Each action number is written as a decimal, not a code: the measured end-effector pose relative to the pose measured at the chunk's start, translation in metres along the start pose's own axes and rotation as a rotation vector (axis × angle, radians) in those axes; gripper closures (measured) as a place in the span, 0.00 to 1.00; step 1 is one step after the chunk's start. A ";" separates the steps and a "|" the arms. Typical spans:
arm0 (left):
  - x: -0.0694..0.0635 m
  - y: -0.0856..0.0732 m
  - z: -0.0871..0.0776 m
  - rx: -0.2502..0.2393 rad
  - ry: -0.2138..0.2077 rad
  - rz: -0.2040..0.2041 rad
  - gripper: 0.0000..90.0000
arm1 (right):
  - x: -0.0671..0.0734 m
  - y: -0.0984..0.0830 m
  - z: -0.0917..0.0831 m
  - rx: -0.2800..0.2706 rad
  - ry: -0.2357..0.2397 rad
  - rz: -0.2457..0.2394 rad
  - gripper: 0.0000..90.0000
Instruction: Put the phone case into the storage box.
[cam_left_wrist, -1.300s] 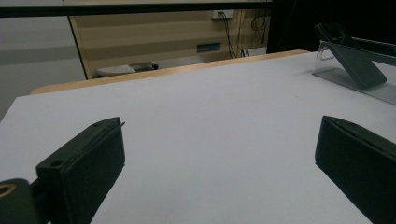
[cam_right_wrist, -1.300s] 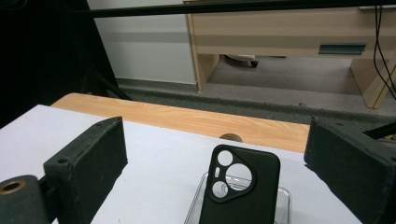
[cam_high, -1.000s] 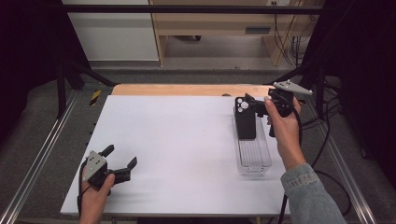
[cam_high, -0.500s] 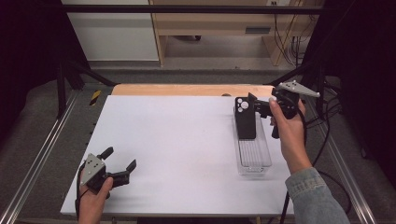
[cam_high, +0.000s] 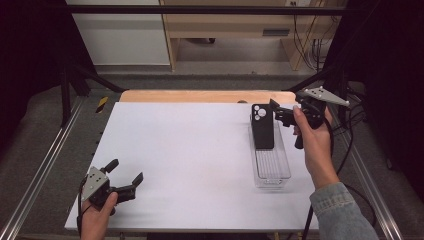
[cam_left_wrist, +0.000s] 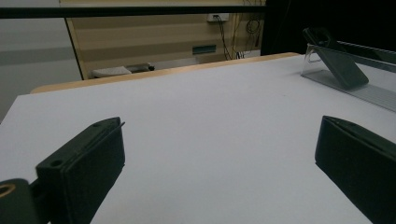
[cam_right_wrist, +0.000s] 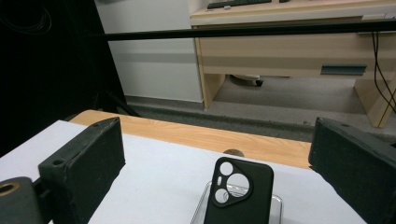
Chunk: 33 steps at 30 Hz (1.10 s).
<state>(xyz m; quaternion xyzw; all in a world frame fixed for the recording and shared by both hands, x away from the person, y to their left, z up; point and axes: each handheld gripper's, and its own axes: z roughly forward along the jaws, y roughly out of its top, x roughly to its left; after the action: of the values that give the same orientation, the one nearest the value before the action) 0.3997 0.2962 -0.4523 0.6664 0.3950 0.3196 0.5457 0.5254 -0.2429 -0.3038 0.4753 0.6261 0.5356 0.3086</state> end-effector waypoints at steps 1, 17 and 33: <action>0.000 0.000 0.000 0.000 0.000 0.000 0.02 | 0.000 0.000 -0.001 -0.007 -0.002 -0.003 0.04; -0.004 -0.001 -0.004 0.012 -0.023 0.009 0.02 | -0.010 -0.002 -0.036 -0.094 -0.001 -0.059 0.04; -0.008 0.000 -0.013 -0.005 -0.040 0.016 0.02 | -0.011 -0.014 -0.073 -0.093 0.015 -0.124 0.03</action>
<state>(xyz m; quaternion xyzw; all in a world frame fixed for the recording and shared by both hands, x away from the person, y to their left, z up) 0.3849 0.2957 -0.4493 0.6744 0.3776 0.3116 0.5527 0.4602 -0.2800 -0.3018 0.4167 0.6310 0.5477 0.3581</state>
